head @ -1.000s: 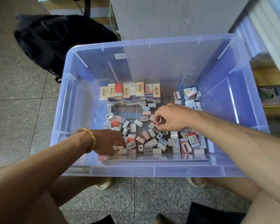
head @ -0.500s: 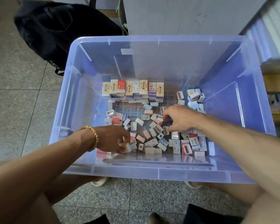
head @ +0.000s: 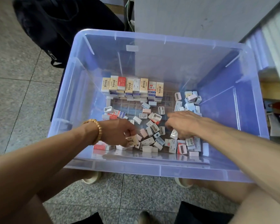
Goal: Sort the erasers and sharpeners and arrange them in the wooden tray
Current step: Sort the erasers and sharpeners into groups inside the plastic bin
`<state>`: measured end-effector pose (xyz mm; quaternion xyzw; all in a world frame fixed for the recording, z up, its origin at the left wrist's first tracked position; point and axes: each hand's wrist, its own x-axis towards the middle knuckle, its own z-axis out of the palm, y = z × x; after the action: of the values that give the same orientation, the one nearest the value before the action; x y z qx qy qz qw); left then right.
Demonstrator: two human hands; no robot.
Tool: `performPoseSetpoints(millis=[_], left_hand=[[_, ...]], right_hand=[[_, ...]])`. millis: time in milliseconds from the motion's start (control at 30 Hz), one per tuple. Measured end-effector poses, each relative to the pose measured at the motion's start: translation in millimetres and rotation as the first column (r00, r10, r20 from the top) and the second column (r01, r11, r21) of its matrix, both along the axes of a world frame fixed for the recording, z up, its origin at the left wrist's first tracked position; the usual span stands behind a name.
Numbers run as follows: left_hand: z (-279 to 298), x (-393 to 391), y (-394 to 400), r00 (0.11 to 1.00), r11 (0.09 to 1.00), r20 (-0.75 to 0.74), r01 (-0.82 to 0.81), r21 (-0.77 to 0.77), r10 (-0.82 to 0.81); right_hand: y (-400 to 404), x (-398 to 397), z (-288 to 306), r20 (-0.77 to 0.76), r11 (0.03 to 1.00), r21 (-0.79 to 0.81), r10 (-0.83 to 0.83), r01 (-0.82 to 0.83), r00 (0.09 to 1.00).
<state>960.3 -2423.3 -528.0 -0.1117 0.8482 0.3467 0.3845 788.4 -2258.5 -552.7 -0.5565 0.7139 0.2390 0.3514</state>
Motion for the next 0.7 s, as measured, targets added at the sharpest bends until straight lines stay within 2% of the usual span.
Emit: performPoseSetpoints(millis=[133, 267, 433, 533, 700], left_hand=[[-2, -16, 1, 0.999, 0.999, -0.031, -0.043, 0.003, 0.043], [-14, -38, 12, 0.999, 0.999, -0.04, -0.035, 0.025, 0.036], [-33, -50, 28, 0.997, 0.995, -0.022, 0.078, 0.056, -0.077], [-41, -51, 28, 0.997, 0.995, -0.006, 0.082, 0.061, -0.082], [-47, -47, 29, 0.988, 0.989, -0.08, 0.138, 0.047, -0.134]], right_hand=[[7, -11, -2, 0.092, 0.977, 0.073, -0.207, 0.201, 0.974], [7, -18, 1, 0.219, 0.936, 0.049, -0.351, 0.349, 0.91], [9, -4, -8, 0.199, 0.967, 0.123, -0.242, 0.221, 0.95], [10, 0, -15, 0.213, 0.966, 0.137, -0.243, 0.217, 0.946], [5, 10, -20, 0.248, 0.954, 0.218, -0.256, 0.204, 0.934]])
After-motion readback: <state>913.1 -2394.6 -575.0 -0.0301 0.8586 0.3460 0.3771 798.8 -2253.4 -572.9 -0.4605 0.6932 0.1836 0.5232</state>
